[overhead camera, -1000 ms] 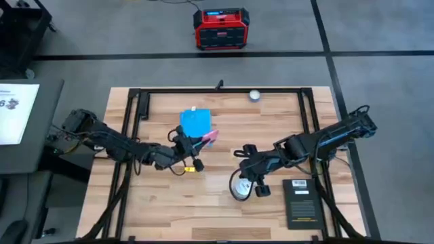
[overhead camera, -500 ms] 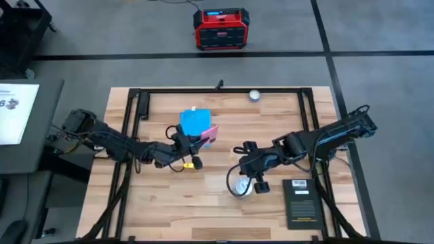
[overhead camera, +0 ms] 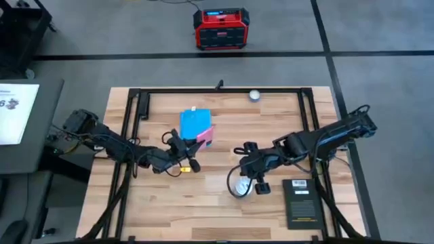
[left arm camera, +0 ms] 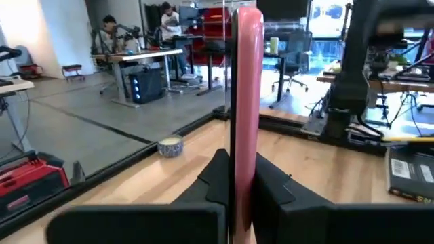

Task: Apply microfiber cloth
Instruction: Spray the device using the spray bottle

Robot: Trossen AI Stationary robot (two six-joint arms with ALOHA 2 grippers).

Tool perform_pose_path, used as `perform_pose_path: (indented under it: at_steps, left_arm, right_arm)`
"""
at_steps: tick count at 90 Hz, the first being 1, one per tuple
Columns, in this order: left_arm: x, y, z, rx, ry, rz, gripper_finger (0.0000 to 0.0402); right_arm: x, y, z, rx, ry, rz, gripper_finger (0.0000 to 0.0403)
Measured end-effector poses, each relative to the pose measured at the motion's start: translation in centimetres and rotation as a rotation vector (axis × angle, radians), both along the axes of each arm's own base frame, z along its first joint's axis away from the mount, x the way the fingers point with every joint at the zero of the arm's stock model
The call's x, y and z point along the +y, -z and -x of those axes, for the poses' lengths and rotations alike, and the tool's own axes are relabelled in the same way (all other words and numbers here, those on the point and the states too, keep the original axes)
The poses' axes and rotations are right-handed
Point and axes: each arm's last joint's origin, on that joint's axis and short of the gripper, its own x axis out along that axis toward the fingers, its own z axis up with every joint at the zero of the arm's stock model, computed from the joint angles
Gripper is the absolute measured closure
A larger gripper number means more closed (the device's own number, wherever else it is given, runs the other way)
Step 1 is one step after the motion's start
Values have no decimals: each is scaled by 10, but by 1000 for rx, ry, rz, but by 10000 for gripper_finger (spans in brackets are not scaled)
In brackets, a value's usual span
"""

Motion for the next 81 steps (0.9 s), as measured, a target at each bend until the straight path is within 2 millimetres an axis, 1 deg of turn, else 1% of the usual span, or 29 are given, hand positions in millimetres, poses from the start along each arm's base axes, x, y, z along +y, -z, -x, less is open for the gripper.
perform_pose_path:
  at_steps: [8, 15, 20, 34, 62, 72, 81]
  left_arm:
    - [0, 0, 0, 3, 0, -4, 398]
    - [0, 0, 0, 1, 0, -6, 398]
    - [0, 0, 0, 3, -1, -6, 398]
    - [1, 0, 0, 3, 0, -7, 398]
    - [5, 0, -2, -20, 17, 31, 398]
    - [6, 6, -6, -6, 12, 28, 398]
    - [5, 9, -17, -1, 21, 37, 398]
  right_arm:
    - [-1, -11, 2, -3, 0, -2, 403]
    - [-1, -16, 3, -1, -3, -10, 403]
    - [-2, -16, 3, 9, -4, -23, 403]
    - [-3, -7, -1, 68, -7, -51, 403]
    - [-5, -8, -1, 81, -4, -85, 403]
    - [-5, -8, -1, 80, -4, -86, 403]
    - [-5, -12, -1, 73, -15, -90, 403]
